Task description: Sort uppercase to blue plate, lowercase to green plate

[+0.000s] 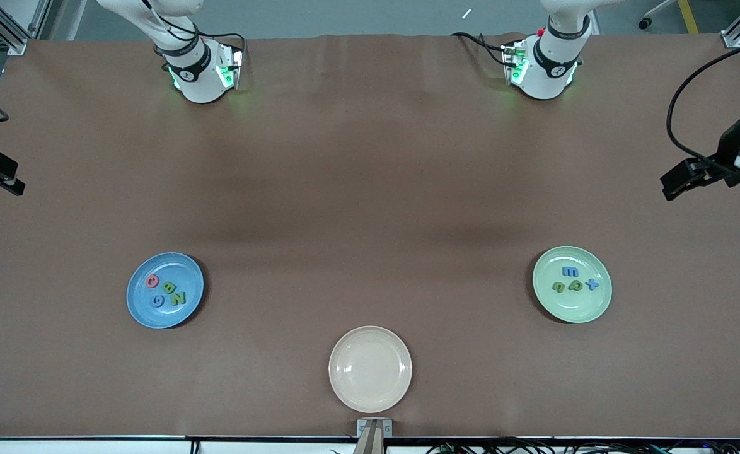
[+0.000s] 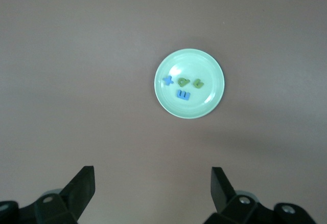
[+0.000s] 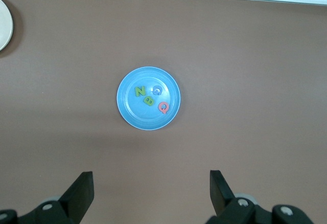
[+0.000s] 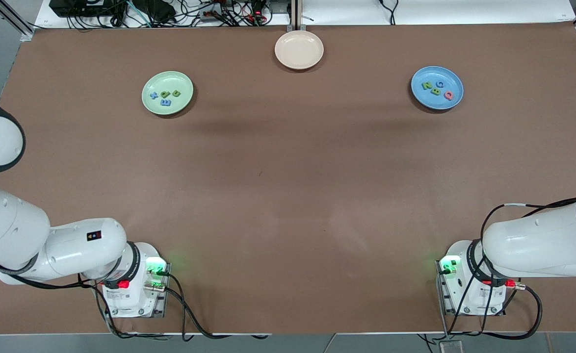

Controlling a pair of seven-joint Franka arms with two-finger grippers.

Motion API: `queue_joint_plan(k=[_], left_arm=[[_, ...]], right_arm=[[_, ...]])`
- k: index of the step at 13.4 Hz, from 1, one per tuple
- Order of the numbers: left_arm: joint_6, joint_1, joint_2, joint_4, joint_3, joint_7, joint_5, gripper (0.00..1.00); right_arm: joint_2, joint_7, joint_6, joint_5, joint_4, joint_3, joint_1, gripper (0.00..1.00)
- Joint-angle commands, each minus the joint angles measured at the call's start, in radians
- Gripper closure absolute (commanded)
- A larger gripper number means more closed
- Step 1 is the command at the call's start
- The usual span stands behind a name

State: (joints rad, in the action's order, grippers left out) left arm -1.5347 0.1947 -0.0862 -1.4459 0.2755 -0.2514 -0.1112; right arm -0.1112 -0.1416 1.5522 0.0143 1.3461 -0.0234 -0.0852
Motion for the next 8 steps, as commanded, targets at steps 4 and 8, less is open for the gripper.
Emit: queue_joint_plan(k=[4, 8], left_arm=[[-0.004, -0.187, 0.154, -0.174, -0.222, 0.087, 0.097, 0.00], [-0.004, -0.176, 0.140, -0.163, -0.196, 0.084, 0.139, 0.00]], right_arm=[[0.002, -0.012, -0.018, 0.030, 0.007, -0.010, 0.002, 0.00], [0.016, -0.012, 0.016, 0.030, 0.053, -0.010, 0.002, 0.00]])
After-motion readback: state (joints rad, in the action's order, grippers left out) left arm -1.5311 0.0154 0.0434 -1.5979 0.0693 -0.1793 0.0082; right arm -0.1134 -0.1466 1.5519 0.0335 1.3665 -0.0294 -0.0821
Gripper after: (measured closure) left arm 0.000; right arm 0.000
